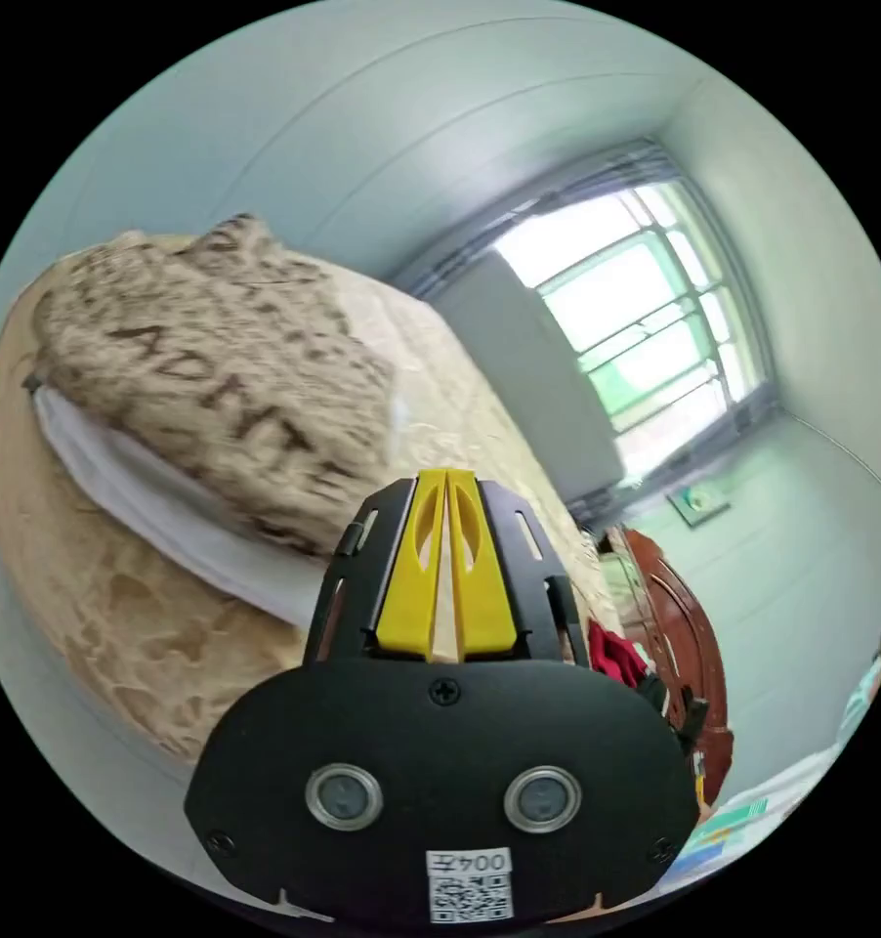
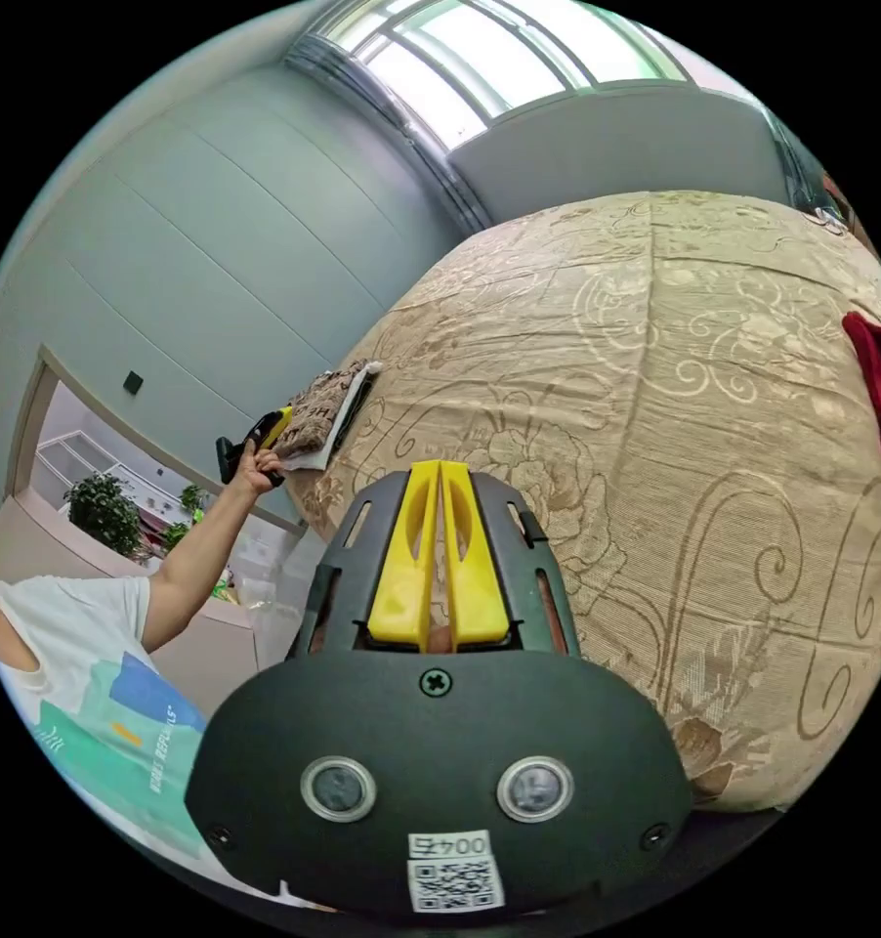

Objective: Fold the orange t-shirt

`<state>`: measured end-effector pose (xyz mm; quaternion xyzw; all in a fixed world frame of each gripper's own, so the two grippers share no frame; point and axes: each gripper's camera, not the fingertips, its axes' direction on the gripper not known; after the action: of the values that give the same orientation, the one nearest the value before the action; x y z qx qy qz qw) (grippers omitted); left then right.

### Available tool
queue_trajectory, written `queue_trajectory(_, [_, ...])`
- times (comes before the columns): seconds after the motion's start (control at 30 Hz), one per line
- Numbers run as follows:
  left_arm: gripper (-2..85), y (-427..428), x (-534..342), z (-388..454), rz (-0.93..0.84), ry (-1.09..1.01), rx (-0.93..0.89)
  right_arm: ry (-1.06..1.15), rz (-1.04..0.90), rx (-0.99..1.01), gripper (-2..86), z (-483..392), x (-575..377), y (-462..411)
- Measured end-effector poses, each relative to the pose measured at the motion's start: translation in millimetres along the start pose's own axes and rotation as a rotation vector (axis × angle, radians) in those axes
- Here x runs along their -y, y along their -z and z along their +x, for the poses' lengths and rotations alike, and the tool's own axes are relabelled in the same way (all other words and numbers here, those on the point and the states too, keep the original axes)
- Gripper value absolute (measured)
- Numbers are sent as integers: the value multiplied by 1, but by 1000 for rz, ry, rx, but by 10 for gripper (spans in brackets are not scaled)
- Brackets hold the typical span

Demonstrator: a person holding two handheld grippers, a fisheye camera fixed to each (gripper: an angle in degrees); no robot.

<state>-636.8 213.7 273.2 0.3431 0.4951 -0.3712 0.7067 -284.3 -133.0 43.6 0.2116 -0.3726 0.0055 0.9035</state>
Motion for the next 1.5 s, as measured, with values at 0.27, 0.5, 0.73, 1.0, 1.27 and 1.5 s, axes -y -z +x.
queue_trajectory(0.27, [2,-139,-237,145,-279,-53,-438,-233,110,-195,-1,63,-95,98])
queue_trajectory(0.5, [2,-223,-415,182,-495,56,-515,-397,104,-1084,115,195,-163,248])
queue_trajectory(0.73, [1,-281,-481,192,-581,-50,-440,-587,-120,-1120,72,301,-185,293])
queue_trajectory(1.0, [2,-331,-539,167,-606,-108,-325,-89,71,-570,57,82,-184,225])
queue_trajectory(1.27, [16,-379,-587,131,-671,-200,-236,-16,10,-608,104,63,-270,242])
queue_trajectory(1.5, [125,-471,-649,148,-812,-481,-125,-557,166,-290,128,222,-339,382])
